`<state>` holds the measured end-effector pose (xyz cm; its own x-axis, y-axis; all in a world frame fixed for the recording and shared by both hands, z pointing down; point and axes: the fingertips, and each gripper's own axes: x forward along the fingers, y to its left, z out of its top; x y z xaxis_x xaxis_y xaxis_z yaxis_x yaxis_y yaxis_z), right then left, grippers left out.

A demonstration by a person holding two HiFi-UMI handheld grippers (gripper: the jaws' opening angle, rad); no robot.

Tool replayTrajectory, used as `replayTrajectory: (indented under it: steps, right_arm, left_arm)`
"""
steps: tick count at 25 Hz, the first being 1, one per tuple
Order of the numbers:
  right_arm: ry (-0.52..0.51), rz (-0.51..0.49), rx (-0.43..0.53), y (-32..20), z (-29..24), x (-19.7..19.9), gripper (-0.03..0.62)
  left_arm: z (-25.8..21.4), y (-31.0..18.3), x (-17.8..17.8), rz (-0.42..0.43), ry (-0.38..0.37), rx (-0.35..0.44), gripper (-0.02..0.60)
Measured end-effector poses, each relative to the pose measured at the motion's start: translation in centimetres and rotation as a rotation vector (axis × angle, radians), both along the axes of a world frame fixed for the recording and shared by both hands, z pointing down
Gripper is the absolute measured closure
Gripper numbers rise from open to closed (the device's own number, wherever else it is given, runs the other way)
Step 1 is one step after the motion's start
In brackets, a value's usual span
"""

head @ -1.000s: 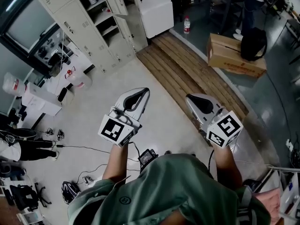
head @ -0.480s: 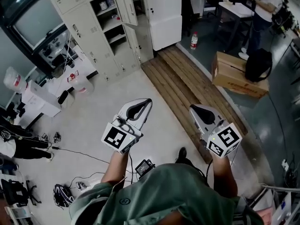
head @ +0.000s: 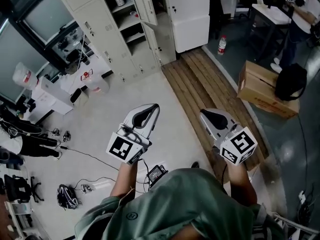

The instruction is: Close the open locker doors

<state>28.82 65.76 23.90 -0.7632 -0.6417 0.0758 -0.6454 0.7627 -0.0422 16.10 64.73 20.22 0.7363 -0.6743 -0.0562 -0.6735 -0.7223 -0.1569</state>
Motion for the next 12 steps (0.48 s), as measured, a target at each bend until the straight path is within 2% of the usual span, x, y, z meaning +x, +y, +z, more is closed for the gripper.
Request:
replayTrajectory:
  steps: [7,12]
  right_arm:
    - [-0.009,-0.089,-0.003,-4.4,0.3,0.9,0.588]
    - [-0.01,-0.122,-0.018,-6.4,1.1,0.0,0.588]
  left_arm:
    - [-0.5,-3.5,1.1,-0.085,-0.018,0.021,0.58]
    - [0.2,-4.9,0.2,-0.12,-0.016,0.012,0.58]
